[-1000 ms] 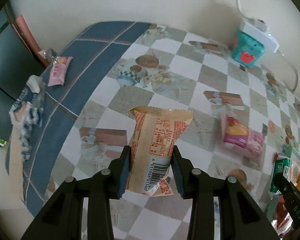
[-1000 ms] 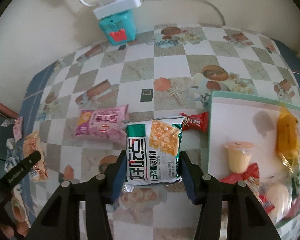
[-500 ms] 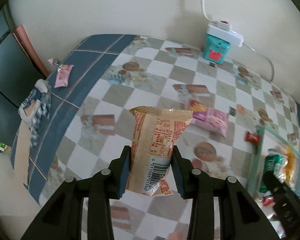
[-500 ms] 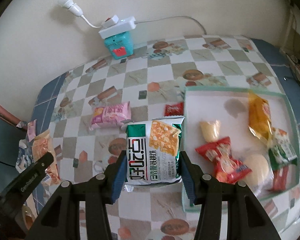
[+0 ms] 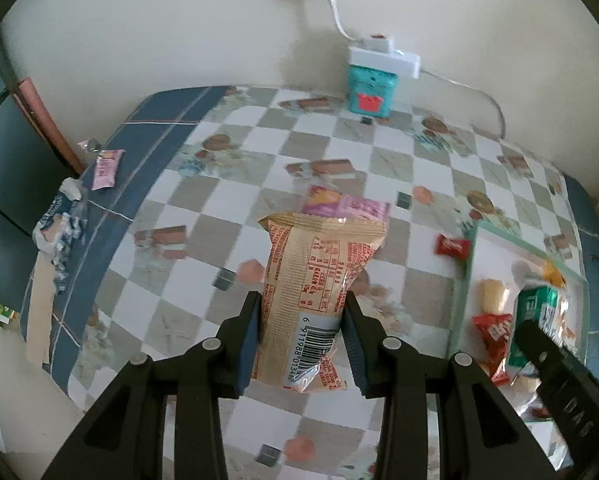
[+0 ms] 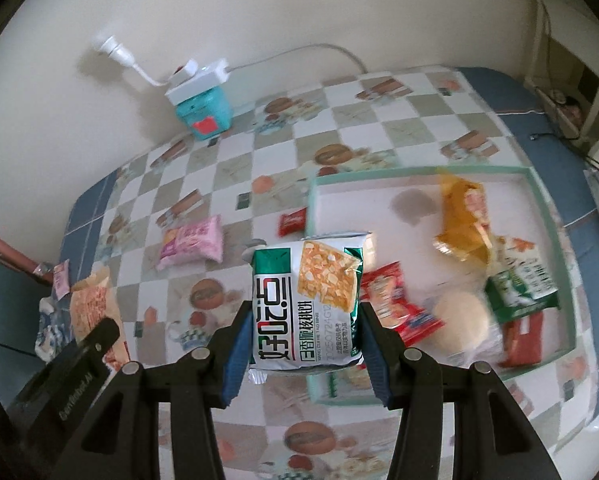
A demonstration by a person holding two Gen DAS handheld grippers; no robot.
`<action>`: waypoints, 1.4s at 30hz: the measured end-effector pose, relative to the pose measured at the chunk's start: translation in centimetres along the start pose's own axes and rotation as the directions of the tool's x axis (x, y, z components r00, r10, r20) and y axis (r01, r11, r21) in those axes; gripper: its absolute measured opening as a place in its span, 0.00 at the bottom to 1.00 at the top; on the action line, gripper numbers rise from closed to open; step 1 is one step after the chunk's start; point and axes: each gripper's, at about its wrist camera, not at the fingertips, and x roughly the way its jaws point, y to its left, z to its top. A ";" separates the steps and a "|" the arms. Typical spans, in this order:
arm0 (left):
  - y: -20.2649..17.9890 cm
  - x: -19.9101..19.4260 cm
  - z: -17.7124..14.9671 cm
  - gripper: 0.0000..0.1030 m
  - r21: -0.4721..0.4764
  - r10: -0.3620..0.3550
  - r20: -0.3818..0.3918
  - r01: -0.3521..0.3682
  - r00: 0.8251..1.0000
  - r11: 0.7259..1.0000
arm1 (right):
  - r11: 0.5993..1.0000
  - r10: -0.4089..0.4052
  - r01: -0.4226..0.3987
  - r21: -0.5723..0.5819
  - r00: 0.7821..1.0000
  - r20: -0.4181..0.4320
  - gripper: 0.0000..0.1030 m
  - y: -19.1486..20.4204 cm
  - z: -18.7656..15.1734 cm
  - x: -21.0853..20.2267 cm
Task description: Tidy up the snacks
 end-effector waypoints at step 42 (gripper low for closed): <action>-21.6 2.9 -0.4 0.40 0.301 -0.179 -0.066 0.191 0.982 0.934 | 0.930 -0.146 0.143 0.339 0.989 -0.016 0.52 -18.1 6.2 1.8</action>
